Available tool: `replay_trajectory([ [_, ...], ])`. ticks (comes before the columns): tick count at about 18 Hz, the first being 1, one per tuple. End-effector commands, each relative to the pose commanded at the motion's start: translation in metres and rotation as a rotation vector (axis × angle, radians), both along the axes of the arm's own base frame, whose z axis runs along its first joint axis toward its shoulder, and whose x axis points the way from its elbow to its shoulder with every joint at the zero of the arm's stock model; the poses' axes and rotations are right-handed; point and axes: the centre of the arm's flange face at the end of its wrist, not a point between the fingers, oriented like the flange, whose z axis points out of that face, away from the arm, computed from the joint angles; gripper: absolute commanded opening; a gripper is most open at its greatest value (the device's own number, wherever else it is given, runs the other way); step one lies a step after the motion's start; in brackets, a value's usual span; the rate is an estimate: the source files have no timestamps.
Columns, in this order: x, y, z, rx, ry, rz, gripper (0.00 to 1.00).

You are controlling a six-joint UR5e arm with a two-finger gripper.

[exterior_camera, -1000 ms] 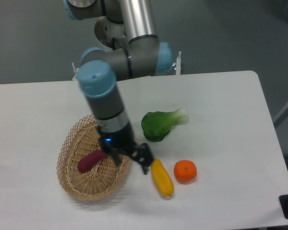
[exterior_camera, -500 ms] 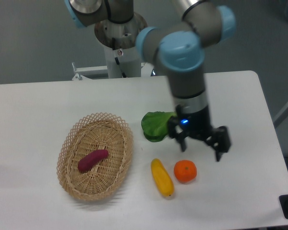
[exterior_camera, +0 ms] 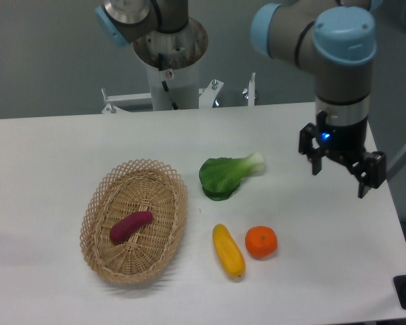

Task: Place the sweet potato in the basket

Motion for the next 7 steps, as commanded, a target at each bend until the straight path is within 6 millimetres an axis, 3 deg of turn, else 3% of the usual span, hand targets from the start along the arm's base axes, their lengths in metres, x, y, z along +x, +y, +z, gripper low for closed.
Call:
replay_trajectory([
  [7,-0.0032,-0.0065,-0.0041,0.004,-0.009,0.011,1.00],
])
